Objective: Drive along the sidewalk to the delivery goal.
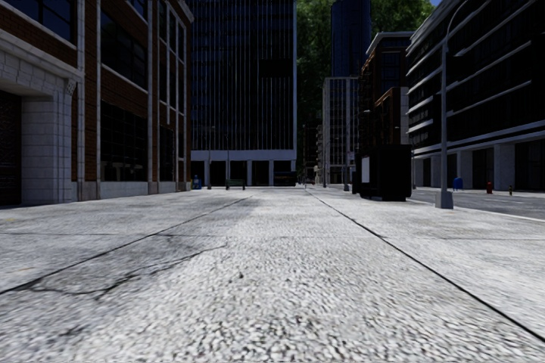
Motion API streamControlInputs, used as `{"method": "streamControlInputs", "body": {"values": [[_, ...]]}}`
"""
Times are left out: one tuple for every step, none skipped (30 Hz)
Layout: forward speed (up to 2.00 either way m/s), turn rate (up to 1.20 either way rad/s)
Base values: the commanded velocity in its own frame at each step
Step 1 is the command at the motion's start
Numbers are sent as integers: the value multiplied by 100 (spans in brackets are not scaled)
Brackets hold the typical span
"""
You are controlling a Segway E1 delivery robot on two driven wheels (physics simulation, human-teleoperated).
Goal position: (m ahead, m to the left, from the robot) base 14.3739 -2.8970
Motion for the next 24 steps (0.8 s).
{"method": "streamControlInputs", "body": {"values": [[200,0],[200,0],[200,0],[200,0],[200,0],[200,0],[200,0],[200,0],[200,0],[200,0],[200,0],[200,0],[200,0],[200,0],[200,0],[199,0],[199,0],[189,0],[200,0],[200,0],[200,0],[200,0],[200,0],[200,0]]}}
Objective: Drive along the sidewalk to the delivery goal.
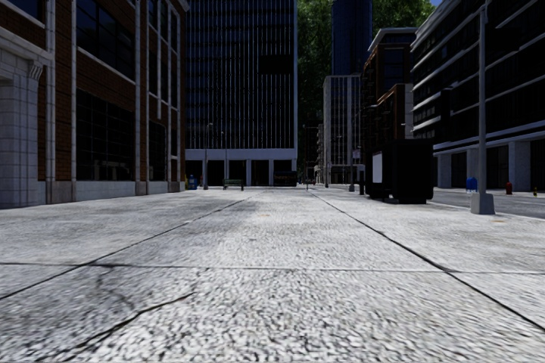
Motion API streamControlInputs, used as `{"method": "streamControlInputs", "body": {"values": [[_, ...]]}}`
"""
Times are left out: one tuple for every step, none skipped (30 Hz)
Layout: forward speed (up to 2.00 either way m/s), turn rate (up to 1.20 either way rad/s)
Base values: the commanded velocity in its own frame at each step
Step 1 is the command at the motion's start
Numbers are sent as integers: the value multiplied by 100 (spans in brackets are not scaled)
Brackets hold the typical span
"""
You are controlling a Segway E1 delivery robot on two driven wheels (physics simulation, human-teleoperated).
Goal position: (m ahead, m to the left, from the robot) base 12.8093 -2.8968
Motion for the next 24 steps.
{"method": "streamControlInputs", "body": {"values": [[200,0],[200,0],[200,0],[200,0],[200,0],[200,0],[200,0],[200,0],[200,0],[200,0],[200,0],[200,0],[200,0],[200,0],[200,0],[200,0],[200,0],[200,0],[200,0],[200,0],[200,0],[200,0],[200,0],[200,0]]}}
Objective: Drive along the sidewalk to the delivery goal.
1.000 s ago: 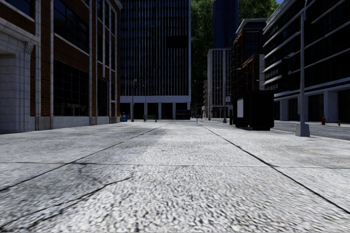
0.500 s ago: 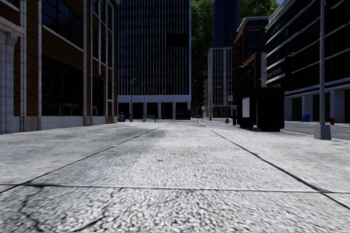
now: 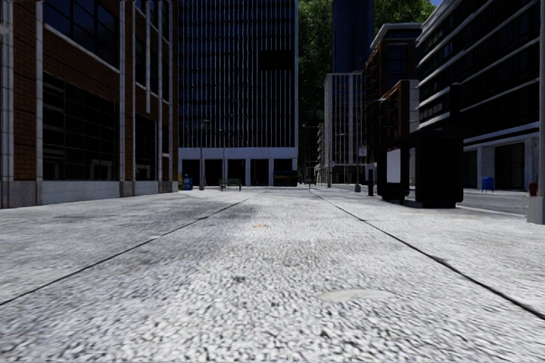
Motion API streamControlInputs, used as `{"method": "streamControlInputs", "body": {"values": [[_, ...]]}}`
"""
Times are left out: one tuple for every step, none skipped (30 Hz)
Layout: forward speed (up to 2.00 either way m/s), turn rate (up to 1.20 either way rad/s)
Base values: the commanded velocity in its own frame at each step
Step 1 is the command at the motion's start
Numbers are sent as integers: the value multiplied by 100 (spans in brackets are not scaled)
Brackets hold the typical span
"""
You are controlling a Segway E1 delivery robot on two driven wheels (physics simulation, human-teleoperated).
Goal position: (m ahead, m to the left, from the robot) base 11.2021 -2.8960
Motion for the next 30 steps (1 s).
{"method": "streamControlInputs", "body": {"values": [[200,0],[200,0],[200,0],[200,0],[200,0],[200,0],[200,0],[200,0],[200,0],[200,0],[200,0],[200,0],[200,0],[200,0],[200,0],[200,0],[200,0],[200,0],[200,0],[200,0],[200,0],[200,0],[200,0],[200,0],[200,0],[200,0],[200,0],[200,0],[200,0],[200,0]]}}
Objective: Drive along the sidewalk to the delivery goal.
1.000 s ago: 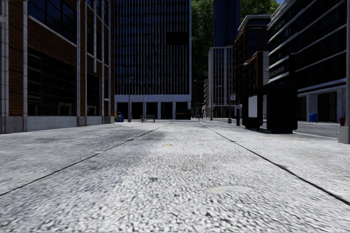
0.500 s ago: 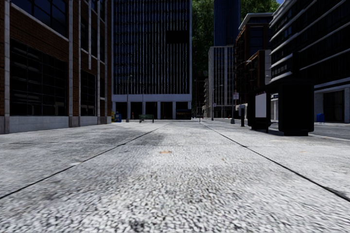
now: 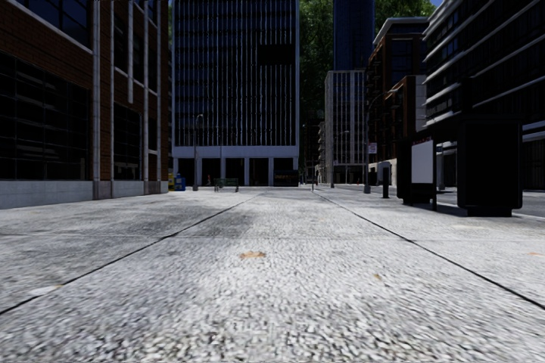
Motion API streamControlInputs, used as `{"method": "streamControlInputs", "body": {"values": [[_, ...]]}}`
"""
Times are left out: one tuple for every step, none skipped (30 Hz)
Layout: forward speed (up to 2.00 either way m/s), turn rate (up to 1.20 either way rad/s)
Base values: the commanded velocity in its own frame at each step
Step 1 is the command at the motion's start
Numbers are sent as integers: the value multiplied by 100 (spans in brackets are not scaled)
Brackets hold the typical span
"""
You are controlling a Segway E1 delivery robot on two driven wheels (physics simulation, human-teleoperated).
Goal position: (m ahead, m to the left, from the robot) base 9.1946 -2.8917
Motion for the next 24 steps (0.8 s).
{"method": "streamControlInputs", "body": {"values": [[200,0],[200,0],[200,0],[200,0],[200,0],[200,0],[200,0],[200,0],[200,0],[200,-3],[199,-46],[191,-50],[191,-50],[188,-51],[187,-51],[186,-51],[186,-51],[185,-52],[184,-52],[184,-52],[183,-52],[182,-52],[181,-52],[181,-52]]}}
